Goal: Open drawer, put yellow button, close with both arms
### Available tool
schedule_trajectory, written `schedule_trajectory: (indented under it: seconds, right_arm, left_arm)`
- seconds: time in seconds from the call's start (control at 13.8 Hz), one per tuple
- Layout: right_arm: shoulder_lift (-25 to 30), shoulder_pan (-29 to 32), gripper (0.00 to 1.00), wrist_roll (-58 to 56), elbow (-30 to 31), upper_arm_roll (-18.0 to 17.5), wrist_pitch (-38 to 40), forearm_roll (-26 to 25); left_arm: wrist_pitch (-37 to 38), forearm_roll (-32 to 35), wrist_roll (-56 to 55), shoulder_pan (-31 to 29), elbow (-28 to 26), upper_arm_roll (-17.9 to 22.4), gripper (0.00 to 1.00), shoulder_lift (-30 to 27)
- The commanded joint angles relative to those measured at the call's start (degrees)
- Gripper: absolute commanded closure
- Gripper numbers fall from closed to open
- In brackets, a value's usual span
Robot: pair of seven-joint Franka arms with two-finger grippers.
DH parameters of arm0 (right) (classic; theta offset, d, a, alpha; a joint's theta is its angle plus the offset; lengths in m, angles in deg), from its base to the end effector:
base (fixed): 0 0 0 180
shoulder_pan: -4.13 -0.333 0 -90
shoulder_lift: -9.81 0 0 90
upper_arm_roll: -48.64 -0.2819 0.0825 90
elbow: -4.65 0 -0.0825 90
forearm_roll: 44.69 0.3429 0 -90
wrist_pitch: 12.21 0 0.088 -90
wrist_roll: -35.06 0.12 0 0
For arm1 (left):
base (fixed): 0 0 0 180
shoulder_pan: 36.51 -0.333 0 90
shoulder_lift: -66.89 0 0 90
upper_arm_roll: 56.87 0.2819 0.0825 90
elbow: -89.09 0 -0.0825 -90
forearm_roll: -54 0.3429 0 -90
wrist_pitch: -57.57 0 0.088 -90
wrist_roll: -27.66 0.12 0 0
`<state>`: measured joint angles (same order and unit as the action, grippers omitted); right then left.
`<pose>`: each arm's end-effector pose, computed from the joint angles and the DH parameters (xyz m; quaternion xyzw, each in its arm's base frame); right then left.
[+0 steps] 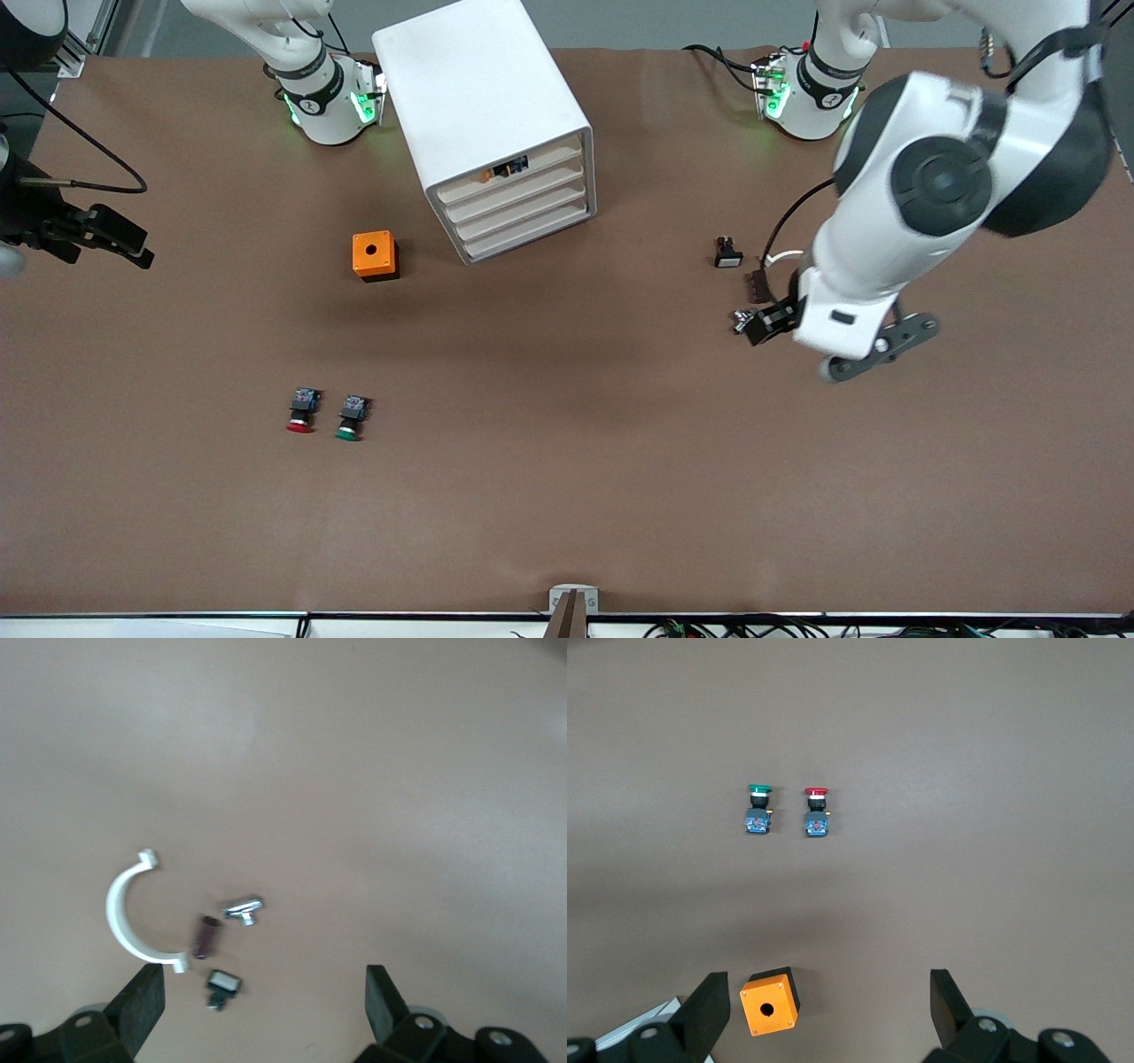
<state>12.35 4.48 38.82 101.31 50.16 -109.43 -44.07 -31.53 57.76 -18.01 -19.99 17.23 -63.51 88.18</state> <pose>0.5120 -0.0158 0.5609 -0.9984 0.0496 -0.0269 0.0064 0.5640 -0.2196 0.5045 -0.9796 -0.1976 0.0216 0.0290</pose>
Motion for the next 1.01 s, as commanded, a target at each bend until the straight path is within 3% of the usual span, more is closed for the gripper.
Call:
schedule_trajectory:
  seconds: [0.0, 0.29, 0.51, 0.72, 0.94]
  right_arm:
    - [0.80, 1.06, 0.00, -0.42, 0.20, -1.08, 0.19, -1.06]
    - [0.80, 1.06, 0.00, -0.68, 0.20, -1.08, 0.45, -0.88]
    - [0.89, 0.88, 0.00, -0.68, 0.38, -0.99, 0.54, -0.88]
    - [0.80, 0.71, 0.00, -0.68, 0.47, -0.99, 0.54, -0.88]
    - [0.89, 0.53, 0.00, -0.68, 0.47, -0.99, 0.54, -0.88]
  left_arm:
    - [3.22, 0.38, 6.89, -4.63, -1.44, -1.01, 0.00, -4.14]
    - [6.39, 0.28, 13.05, -8.34, -2.40, -1.19, 0.00, -7.66]
    - [6.39, -0.59, 17.97, -10.71, -6.17, -1.10, 0.00, -11.70]
    - [4.38, -1.30, 23.07, -11.15, -14.50, 0.65, 0.00, -18.54]
    - [0.07, -5.16, 30.44, -11.24, -23.82, 4.95, 0.00, -25.93]
